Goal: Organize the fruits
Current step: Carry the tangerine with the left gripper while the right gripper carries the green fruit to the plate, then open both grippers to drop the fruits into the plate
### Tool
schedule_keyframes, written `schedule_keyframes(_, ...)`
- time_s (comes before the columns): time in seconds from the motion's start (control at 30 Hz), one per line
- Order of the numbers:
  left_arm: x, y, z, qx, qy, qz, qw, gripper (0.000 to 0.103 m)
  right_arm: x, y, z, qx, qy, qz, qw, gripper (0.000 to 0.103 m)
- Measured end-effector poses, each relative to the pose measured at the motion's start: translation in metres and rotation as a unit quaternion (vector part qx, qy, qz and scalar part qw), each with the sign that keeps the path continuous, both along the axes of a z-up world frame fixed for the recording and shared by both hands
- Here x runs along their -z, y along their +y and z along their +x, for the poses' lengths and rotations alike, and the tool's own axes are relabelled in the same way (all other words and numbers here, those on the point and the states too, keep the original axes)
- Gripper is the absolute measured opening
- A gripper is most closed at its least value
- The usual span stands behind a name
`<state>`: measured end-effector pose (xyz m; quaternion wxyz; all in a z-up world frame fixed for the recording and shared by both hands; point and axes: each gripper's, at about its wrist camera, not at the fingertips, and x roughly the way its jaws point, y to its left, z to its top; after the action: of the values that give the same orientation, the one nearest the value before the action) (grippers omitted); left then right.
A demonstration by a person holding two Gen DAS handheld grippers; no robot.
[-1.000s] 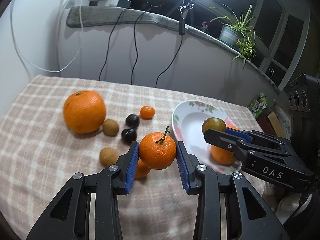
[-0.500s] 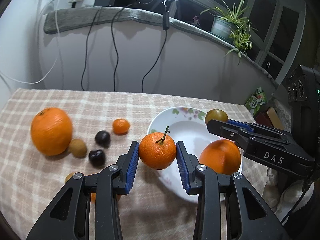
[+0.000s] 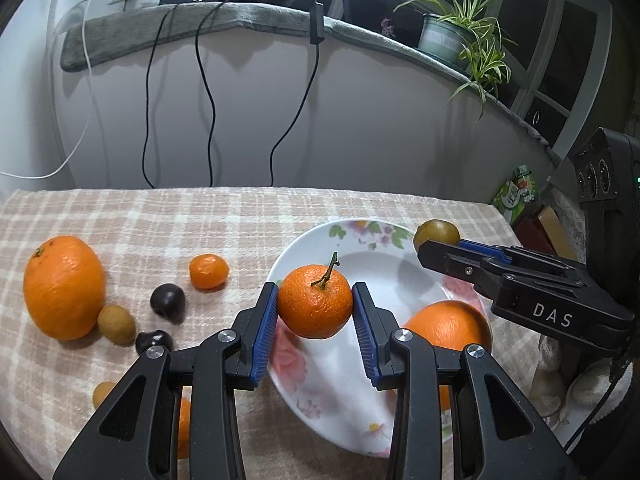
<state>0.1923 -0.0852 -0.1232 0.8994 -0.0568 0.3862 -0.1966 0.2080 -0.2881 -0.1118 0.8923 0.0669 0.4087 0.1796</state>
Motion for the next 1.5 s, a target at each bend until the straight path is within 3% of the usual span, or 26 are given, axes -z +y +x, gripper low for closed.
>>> schedule_keyframes(0.53, -0.002, -0.007, 0.001, 0.007, -0.004, 0.01, 0.9999, 0.037, 0.006, -0.001, 0.003, 0.0, 0.012, 0.004, 1.0, 0.032)
schedule_keyframes(0.63, -0.004, -0.008, 0.0, 0.008, -0.009, 0.009, 0.9999, 0.05, 0.006, 0.0, 0.002, 0.003, 0.013, 0.001, 1.0, 0.033)
schedule_keyframes(0.7, -0.006, -0.007, 0.0, 0.007, -0.013, 0.007, 0.9999, 0.054, 0.006, -0.002, 0.002, 0.005, 0.014, 0.001, 1.0, 0.042)
schedule_keyframes(0.77, -0.007, -0.007, 0.0, 0.007, -0.015, 0.007, 0.9998, 0.054, 0.004, -0.003, 0.001, 0.011, 0.008, 0.003, 1.0, 0.062)
schedule_keyframes(0.97, -0.007, -0.005, -0.001, 0.006, -0.015, 0.006, 0.9999, 0.056, -0.003, -0.006, 0.0, 0.016, -0.001, 0.005, 1.0, 0.064)
schedule_keyframes(1.23, -0.014, -0.001, -0.01, 0.005, -0.022, 0.005, 0.9997, 0.058, -0.009, -0.005, -0.007, 0.021, -0.008, 0.004, 1.0, 0.078)
schedule_keyframes(1.5, -0.022, 0.011, -0.025, 0.001, -0.03, -0.005, 0.9995, 0.058, -0.022, 0.0, -0.021, 0.019, -0.019, 0.006, 1.0, 0.079)
